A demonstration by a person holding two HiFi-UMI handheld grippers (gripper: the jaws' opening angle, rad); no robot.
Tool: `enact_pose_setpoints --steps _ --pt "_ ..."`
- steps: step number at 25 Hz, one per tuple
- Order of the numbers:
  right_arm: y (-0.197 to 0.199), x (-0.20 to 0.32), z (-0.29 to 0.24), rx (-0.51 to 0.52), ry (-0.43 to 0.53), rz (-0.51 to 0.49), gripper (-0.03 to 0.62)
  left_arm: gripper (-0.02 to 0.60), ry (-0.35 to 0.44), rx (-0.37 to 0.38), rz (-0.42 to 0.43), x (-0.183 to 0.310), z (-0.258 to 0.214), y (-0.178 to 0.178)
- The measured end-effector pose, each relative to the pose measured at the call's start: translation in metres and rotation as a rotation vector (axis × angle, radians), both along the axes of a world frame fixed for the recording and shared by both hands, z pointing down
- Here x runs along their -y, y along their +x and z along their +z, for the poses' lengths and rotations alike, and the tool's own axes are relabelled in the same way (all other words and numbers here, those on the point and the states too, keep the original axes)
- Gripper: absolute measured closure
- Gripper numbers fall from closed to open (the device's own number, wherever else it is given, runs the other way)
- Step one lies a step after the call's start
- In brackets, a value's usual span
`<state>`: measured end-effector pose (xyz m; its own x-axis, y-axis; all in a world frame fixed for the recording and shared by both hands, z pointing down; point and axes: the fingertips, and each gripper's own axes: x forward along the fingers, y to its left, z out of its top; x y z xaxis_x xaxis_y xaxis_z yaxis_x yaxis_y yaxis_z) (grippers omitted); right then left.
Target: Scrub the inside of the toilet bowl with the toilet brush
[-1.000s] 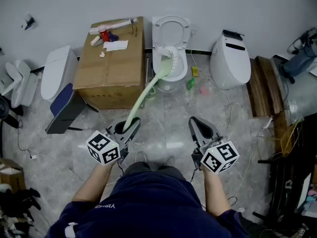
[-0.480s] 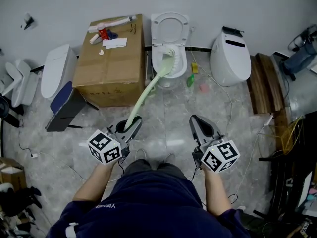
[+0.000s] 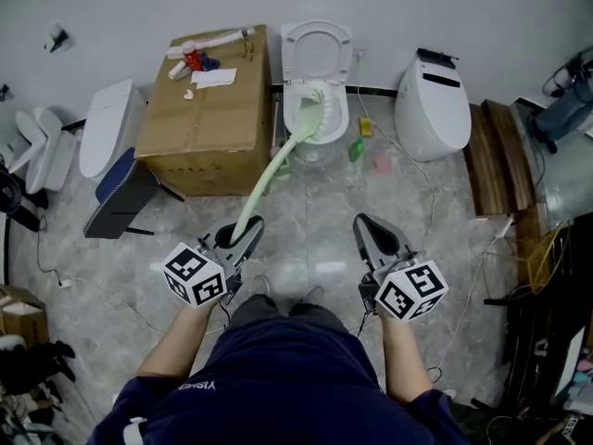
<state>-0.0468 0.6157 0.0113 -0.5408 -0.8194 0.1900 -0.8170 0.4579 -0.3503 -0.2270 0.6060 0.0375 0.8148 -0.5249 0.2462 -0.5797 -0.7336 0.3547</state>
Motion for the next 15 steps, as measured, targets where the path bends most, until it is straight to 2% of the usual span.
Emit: enact_pose_setpoints --steps 15 --pt "0.046 -0.009 0.012 0.003 -0.014 -0.045 0.589 0.548 -0.004 -0.003 -0.057 -0.016 0.006 0.044"
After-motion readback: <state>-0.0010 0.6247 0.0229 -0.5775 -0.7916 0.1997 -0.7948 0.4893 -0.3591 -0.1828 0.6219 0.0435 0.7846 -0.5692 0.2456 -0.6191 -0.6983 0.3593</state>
